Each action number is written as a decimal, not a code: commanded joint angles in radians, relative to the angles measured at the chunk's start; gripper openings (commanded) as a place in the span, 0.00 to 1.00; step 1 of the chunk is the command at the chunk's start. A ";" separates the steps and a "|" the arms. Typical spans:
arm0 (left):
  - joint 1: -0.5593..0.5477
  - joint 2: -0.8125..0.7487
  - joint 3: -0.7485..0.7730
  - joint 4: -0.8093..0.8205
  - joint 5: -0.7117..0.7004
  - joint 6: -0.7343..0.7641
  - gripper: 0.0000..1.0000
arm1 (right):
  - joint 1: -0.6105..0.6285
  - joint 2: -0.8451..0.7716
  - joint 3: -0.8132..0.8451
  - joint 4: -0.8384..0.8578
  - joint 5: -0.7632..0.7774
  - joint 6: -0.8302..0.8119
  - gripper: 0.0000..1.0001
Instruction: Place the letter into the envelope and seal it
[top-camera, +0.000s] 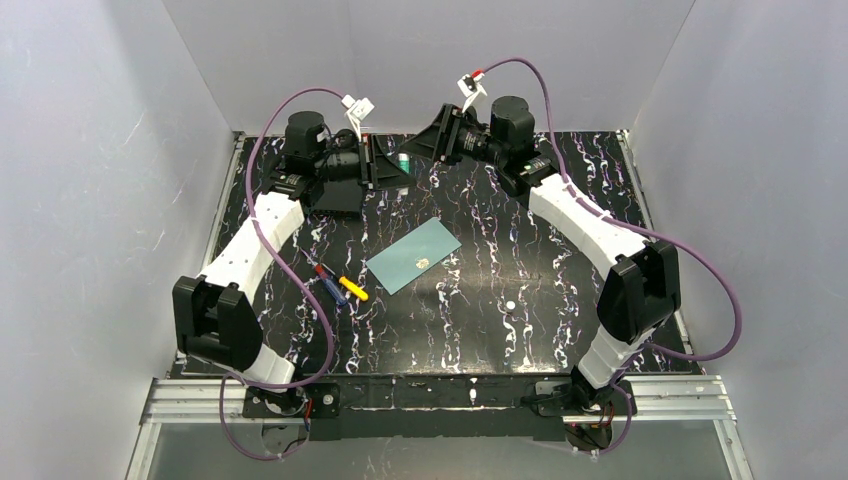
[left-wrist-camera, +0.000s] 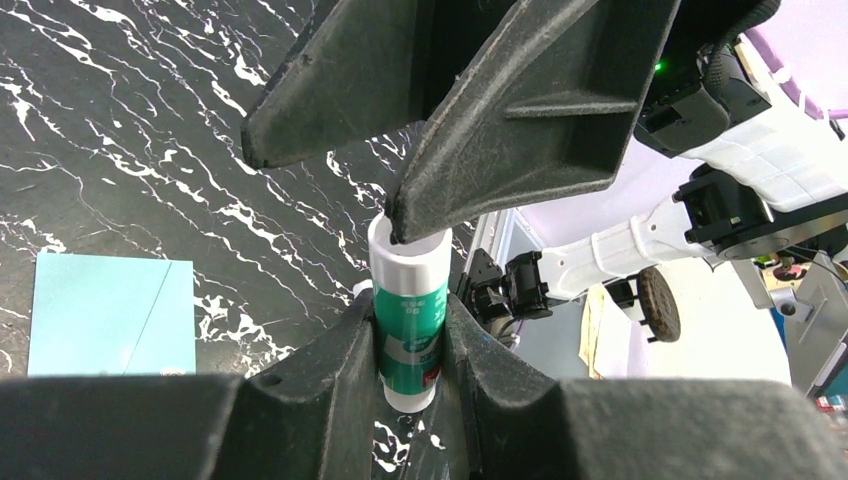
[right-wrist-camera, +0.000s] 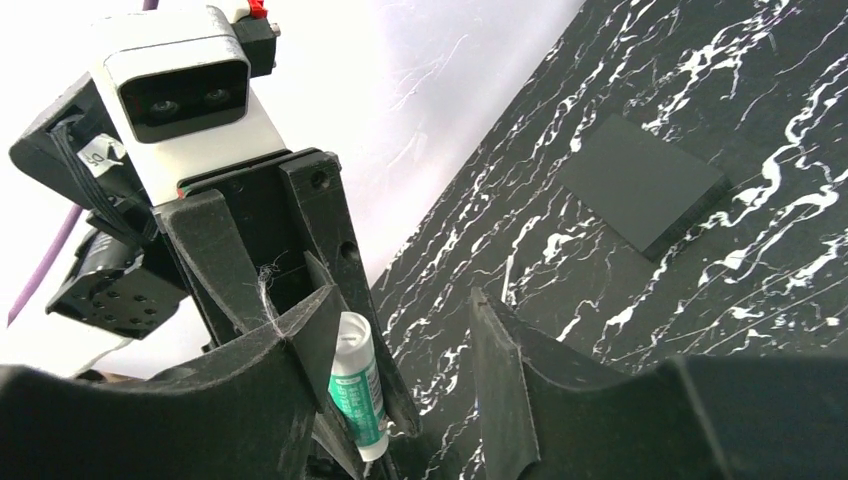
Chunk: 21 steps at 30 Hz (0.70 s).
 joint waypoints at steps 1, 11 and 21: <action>0.017 -0.004 0.018 0.049 0.034 -0.008 0.03 | 0.013 -0.007 -0.007 0.065 -0.071 0.076 0.59; 0.020 0.006 0.019 0.047 0.065 -0.028 0.05 | 0.013 0.007 -0.047 0.234 -0.137 0.192 0.57; 0.026 -0.016 0.016 0.056 0.061 -0.034 0.35 | 0.012 0.008 -0.061 0.220 -0.139 0.136 0.04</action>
